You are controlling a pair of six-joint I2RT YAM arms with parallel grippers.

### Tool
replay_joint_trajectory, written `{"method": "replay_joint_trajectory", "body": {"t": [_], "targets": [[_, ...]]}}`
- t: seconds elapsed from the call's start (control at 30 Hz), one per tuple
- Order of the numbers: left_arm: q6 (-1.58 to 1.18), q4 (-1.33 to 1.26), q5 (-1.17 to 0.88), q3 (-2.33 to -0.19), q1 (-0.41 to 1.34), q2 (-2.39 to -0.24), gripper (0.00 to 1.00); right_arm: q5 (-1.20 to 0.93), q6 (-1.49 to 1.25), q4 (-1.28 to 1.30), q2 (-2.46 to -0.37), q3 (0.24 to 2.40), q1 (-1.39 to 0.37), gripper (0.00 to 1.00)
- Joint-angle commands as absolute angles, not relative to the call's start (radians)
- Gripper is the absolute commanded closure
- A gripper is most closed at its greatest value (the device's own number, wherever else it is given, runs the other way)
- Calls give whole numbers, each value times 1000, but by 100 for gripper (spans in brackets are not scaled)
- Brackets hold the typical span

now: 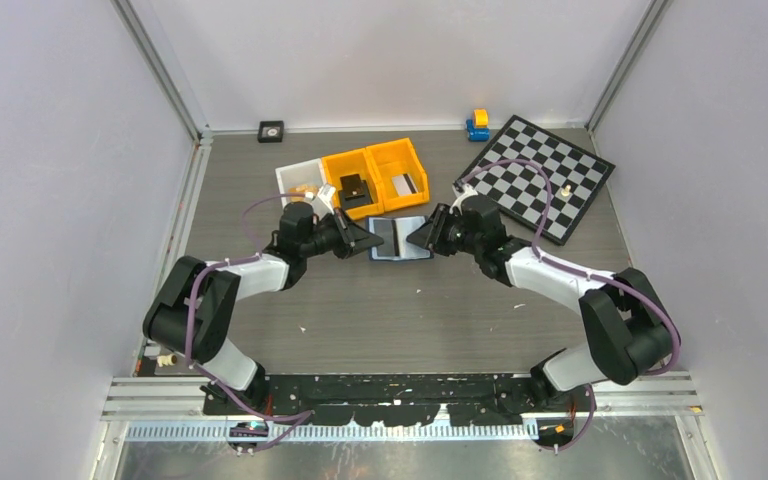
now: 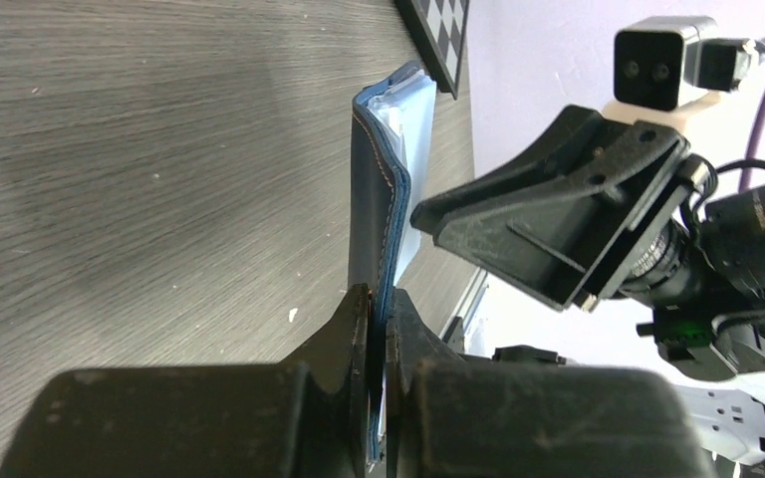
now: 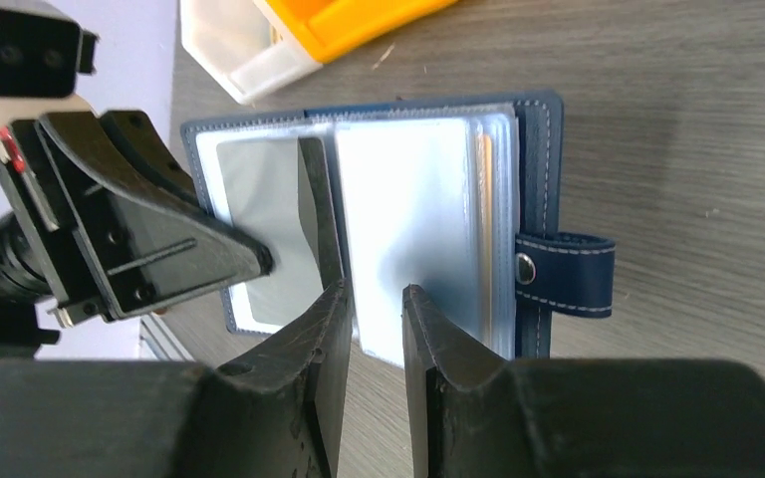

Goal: Take the credit cards out of the card holder
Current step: Remove the credit card from the card holder.

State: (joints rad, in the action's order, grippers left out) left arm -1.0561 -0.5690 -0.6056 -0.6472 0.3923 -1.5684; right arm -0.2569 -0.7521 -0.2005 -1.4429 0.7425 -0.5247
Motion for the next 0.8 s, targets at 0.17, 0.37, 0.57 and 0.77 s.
{"method": "replay_joint_trajectory", "body": {"t": [0.17,0.37,0.57,0.77], "targets": [[-1111,-732,-698,-645,398,-1504,100,-363,-832,-339,-1456,735,-482,70],[-1130,-778,-733,-654,411,-1502,100,-383,-847,-376,-1445,720,-481,69],[-1201,-907,-754,-636,411,-1529,100,-382,-852,-398,-1426,705,-477,66],[-1253,-1004,-773,-631,411,-1562,100,-403,-859,-426,-1418,695,-477,64]]}}
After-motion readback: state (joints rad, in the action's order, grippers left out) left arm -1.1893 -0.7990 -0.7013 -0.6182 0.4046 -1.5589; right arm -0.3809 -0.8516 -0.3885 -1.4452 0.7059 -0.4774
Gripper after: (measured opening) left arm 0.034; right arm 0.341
